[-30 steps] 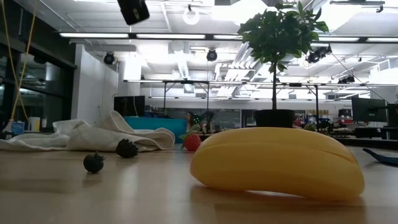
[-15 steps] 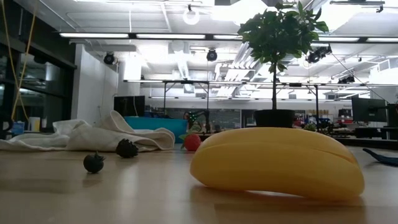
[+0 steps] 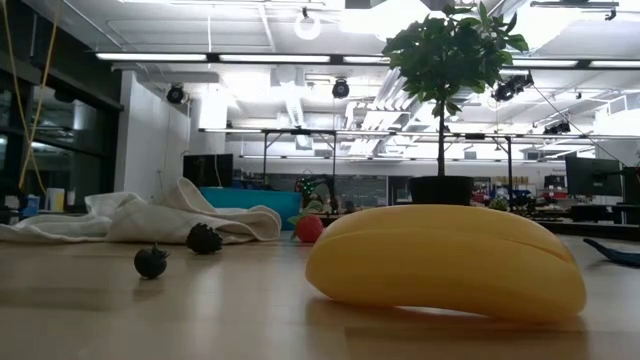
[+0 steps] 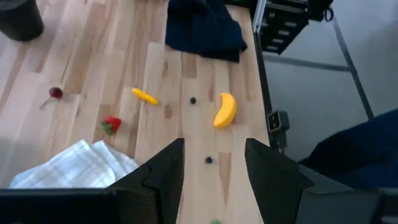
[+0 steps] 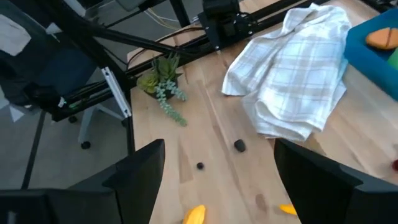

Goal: Pick and placing Produce into tupperware
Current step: Put the red strawberry into the blue bin

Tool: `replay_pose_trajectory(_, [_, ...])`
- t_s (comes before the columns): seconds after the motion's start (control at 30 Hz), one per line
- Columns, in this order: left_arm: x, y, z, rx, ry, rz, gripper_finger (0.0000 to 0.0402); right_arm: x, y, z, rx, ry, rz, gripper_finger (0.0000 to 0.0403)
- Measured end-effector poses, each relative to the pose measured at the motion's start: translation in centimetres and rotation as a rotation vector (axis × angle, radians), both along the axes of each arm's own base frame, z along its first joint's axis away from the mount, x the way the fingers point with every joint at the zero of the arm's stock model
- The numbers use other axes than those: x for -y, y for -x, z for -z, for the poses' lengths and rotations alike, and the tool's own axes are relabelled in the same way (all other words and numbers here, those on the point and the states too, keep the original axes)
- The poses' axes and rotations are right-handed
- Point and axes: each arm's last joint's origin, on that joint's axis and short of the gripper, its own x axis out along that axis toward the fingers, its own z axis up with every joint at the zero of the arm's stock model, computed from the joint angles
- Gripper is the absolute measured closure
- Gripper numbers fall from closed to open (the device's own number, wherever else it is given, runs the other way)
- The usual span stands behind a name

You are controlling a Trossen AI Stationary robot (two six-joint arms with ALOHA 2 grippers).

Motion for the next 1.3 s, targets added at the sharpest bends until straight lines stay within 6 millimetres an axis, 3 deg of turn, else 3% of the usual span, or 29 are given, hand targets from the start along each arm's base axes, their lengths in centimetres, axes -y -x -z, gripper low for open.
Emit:
replay_pose_trajectory(0.17, [1.5,0.1,0.2,0.001,0.013,-0.022,0.0245,-1.7,-0.4,1.2,-0.047,-0.031,-0.023,0.012])
replay_pose_trajectory(0.53, [3.7,0.4,0.7,-0.005,0.016,-0.059,0.0245,-3.7,-3.6,7.5,-0.361,-0.15,-0.052,0.0155])
replay_pose_trajectory(0.8, [4.5,-0.2,1.3,-0.029,0.015,-0.071,0.0245,-4.4,-4.6,9.6,-0.43,-0.151,-0.059,0.0155])
replay_pose_trajectory(1.03, [5.1,-1.7,2.8,-0.072,-0.059,-0.145,0.0245,-3.8,-4.8,11.1,-0.482,-0.105,0.125,0.0155])
replay_pose_trajectory(1.3, [5.4,-2.3,6.8,-0.157,-0.087,-0.316,0.0245,-0.4,-4.8,11.7,-0.521,-0.072,0.45,0.0155])
